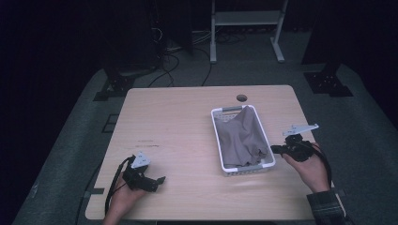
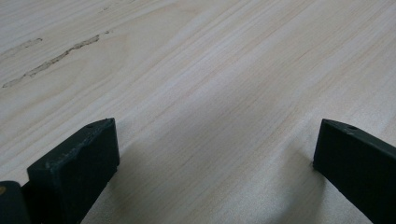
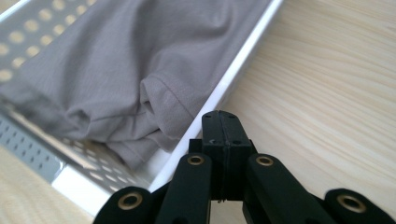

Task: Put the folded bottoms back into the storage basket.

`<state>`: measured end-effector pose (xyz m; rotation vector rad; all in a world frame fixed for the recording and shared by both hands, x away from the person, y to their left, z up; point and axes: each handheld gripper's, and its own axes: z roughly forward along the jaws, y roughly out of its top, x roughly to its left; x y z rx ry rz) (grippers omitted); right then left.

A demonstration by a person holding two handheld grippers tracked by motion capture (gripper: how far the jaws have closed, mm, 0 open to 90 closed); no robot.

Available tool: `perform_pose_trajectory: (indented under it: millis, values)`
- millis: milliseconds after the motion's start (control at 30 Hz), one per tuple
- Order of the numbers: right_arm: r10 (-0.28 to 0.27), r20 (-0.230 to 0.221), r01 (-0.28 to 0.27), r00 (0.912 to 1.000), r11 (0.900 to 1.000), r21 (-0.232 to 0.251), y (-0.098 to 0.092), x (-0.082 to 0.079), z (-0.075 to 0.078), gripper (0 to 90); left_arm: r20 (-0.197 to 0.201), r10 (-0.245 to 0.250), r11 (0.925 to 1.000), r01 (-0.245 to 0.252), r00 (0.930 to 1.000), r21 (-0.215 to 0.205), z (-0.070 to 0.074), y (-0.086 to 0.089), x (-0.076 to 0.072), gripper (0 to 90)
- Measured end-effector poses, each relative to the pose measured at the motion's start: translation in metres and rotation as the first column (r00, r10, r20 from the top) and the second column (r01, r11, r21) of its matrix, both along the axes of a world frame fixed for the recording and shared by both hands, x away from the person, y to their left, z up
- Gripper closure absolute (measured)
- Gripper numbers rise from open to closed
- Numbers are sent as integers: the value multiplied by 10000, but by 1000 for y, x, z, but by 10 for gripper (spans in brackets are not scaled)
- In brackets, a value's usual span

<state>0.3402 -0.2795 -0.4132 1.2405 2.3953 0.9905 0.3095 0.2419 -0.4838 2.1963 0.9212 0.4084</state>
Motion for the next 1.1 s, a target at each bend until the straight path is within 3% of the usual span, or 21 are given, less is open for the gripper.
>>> perform_pose_trajectory:
  millis: [300,400,633,833,933,1100]
  values:
    - [692,67,-692,9976,9976,-2,21,-7,0,891,3,2,10000,-2,10000,2,0,0,0,0]
    - [607,168,-608,9980,9981,76,20,-7,-1,847,0,3,10000,-3,10000,1,0,0,0,0]
    - [-39,701,15,9975,9994,345,5,-2,-8,624,0,-22,10000,22,10000,7,0,0,1,0]
    - [-539,1226,486,9910,9977,463,-5,0,-13,404,0,-21,10000,21,10000,8,0,0,0,0]
    - [-782,1341,724,9879,9962,478,-9,2,-17,307,2,-23,10000,23,10000,8,0,0,0,0]
    - [-1108,1222,1054,9863,9932,494,-16,5,-26,227,2,-58,10000,58,10000,11,0,0,0,0]
